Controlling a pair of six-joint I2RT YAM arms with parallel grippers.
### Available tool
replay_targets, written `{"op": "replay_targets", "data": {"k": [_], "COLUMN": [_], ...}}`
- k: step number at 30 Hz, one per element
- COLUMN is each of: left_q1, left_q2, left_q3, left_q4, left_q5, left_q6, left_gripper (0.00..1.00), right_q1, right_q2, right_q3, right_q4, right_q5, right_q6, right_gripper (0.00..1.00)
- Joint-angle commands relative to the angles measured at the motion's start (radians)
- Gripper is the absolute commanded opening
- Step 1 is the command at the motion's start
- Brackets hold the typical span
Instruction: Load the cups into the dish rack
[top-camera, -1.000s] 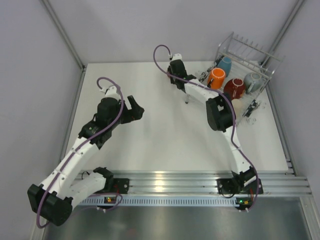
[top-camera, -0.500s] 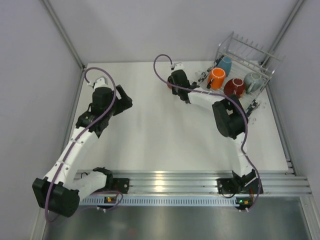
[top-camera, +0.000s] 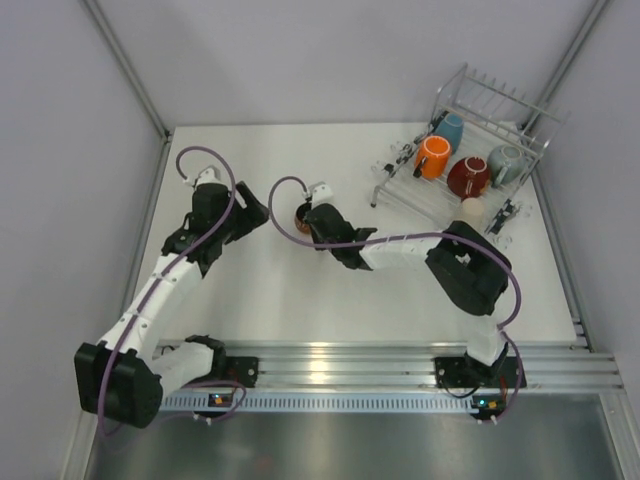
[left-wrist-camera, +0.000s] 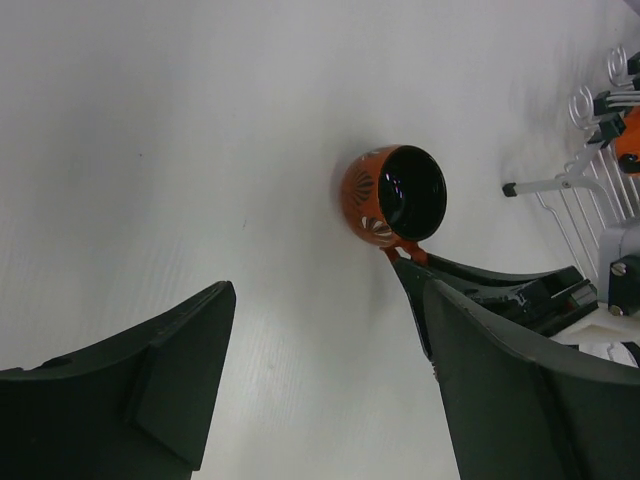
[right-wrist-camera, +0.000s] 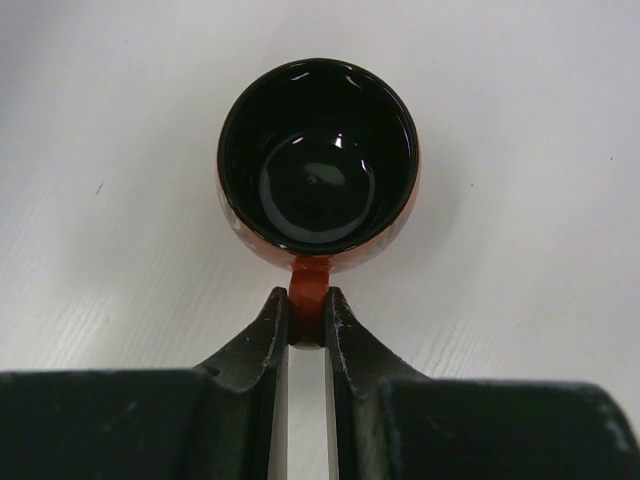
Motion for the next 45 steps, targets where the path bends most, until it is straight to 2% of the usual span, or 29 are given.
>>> {"op": "replay_targets", "data": {"k": [1, 12, 16, 27, 38, 45], "left_q1": [0.027, 0.055, 0.055, 0.055, 0.061, 0.077], "left_q2": [0.011, 0.089, 0.118, 0.172, 0.215, 0.184], "left_q3": [-0.046, -0.086, -0.103, -0.109, -0.135, -0.169], "left_q4": [0.105, 0.140, 0.174, 0.232, 0.241, 0.298], "left_q5": [0.076, 0.132, 0.177, 0.264, 0.252, 0.298], "left_q6": [-0.069, -0.126, -0.146, -0.175, -0.217, -0.252], "left_gripper": [0.81, 0.76, 0.69, 0.69, 0.67, 0.66], "right_q1": [0.037, 0.170, 0.175, 0.196, 0.241, 0.244], "right_q2": [-0.081, -0.047, -0.061, -0.101, -0.127, -0.115], "right_q3": [-0.020, 0.067, 0.058, 0.069, 0.064, 0.079], "right_q4": [0.132, 0.047, 0.062, 0.082, 0.119, 0.108], "right_q5": [0.081, 0.257, 0.258, 0.262, 0.337, 0.333], "right_q6": [0.032, -0.026, -0.034, -0.066, -0.103, -0.100], "right_gripper": [0.00, 0.00, 0.00, 0.00, 0.00, 0.00]}}
